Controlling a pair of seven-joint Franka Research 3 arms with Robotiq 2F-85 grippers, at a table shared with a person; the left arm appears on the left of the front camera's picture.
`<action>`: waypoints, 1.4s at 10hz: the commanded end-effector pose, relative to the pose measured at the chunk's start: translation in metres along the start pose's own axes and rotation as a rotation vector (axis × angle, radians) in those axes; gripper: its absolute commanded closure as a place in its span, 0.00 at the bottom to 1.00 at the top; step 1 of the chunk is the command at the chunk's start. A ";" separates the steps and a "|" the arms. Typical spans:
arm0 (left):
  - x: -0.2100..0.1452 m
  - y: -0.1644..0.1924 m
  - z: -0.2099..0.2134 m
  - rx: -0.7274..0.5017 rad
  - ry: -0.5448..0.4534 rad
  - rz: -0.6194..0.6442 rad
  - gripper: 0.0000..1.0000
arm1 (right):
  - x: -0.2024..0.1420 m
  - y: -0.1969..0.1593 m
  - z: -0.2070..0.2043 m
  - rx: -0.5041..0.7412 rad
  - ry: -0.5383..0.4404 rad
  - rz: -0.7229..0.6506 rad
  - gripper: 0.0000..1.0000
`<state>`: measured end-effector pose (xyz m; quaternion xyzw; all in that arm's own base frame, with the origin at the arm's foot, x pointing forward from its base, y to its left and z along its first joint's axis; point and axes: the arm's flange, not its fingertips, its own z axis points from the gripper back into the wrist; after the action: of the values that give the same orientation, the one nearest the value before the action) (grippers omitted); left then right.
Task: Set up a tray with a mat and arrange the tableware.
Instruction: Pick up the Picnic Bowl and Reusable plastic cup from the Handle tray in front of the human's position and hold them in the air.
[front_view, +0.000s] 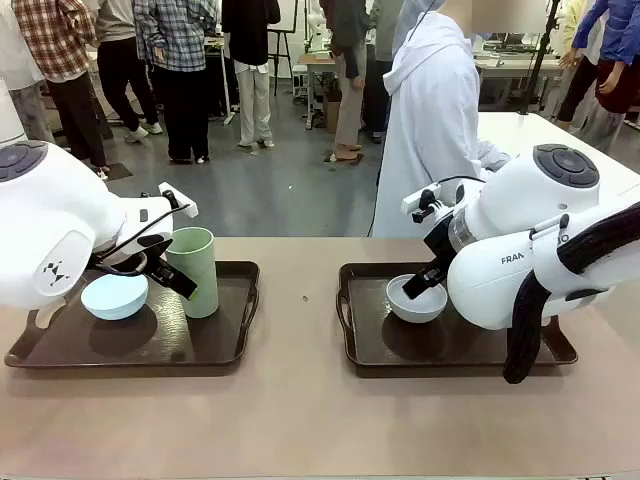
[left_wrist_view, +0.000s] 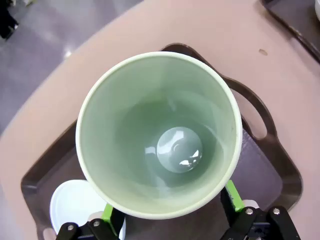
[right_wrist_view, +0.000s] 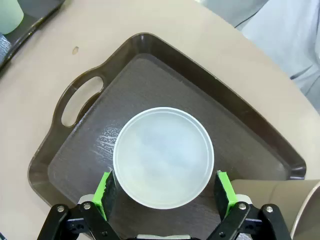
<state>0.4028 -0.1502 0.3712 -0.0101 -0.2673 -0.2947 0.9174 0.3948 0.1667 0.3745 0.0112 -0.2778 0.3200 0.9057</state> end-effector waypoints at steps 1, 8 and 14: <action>0.000 0.000 0.000 0.000 0.000 0.000 0.00 | 0.000 0.000 0.000 0.000 0.000 0.000 0.00; 0.000 0.000 0.000 0.000 0.000 0.000 0.00 | 0.000 0.000 0.000 0.000 0.000 0.000 0.00; 0.000 0.000 0.000 0.000 0.000 0.000 0.00 | 0.000 0.000 0.000 0.000 0.000 0.000 0.00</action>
<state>0.4027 -0.1505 0.3712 -0.0101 -0.2673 -0.2950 0.9173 0.3949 0.1666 0.3745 0.0110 -0.2779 0.3200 0.9057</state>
